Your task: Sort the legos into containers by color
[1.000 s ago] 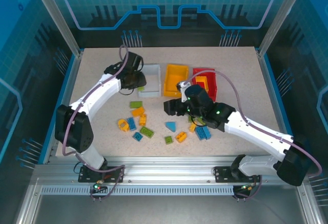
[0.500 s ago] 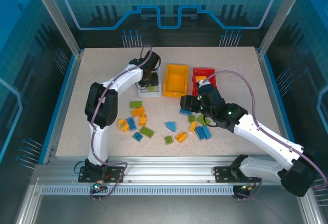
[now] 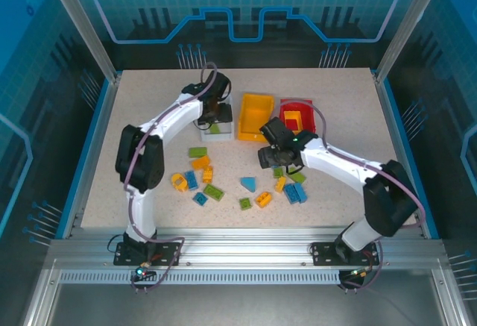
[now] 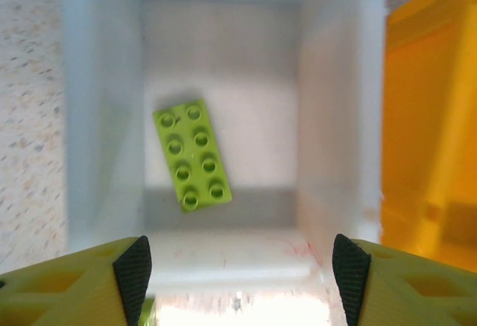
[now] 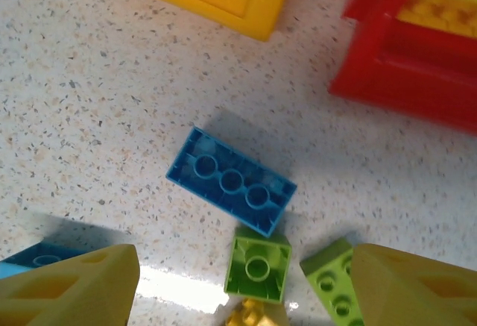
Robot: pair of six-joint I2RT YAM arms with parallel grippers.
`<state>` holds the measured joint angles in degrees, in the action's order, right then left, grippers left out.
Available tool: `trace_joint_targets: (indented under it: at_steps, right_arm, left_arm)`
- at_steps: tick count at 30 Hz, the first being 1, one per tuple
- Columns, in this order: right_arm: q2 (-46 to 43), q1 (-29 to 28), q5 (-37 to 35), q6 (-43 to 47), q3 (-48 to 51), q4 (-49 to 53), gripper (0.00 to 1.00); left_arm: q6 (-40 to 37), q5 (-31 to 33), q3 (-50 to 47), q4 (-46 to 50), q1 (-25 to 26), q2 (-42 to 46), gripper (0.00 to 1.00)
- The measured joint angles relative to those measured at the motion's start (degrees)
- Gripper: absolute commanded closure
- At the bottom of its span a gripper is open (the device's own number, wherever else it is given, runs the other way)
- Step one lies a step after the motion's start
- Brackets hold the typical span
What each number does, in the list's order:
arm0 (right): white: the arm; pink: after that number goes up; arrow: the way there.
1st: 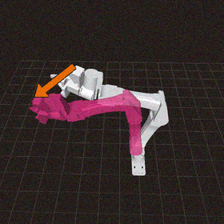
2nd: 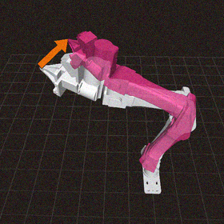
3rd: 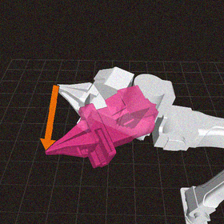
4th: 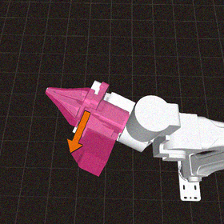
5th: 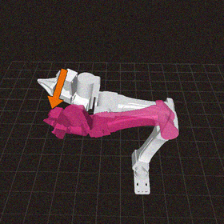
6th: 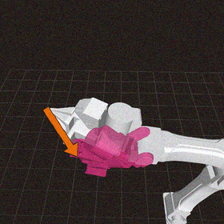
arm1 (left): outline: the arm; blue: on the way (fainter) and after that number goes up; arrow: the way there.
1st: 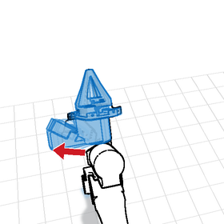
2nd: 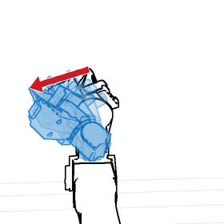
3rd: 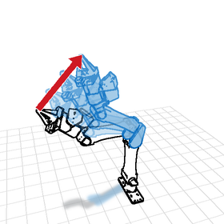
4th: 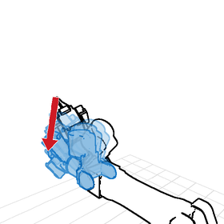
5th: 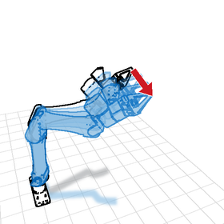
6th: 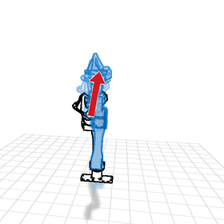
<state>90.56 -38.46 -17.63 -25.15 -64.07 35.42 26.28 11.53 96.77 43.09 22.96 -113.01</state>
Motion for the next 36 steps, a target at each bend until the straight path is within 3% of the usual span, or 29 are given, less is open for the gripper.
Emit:
trace_joint_targets:
  at_steps: [9, 14, 22, 36]
  right_arm:
    - [9.7, 0.0, 1.5, 16.6, -9.4, 6.1, 0.22]
    - [15.6, 0.0, 1.0, 21.2, -13.5, 9.4, 0.22]
    - [22.1, 0.1, -0.6, 24.5, -16.3, 11.7, 0.32]
    - [24.6, 2.2, 1.4, 26.3, -17.7, 12.1, 0.70]
  left_arm:
    - [7.5, -4.8, -21.5, -6.5, 6.6, 29.6, 0.20]
    - [11.3, -6.5, -29.2, -7.5, 11.5, 40.1, 0.20]
    - [14.8, -6.9, -33.6, -7.4, 15.2, 48.8, 0.20]
    - [15.9, -6.9, -36.1, -7.4, 16.5, 53.0, 0.19]
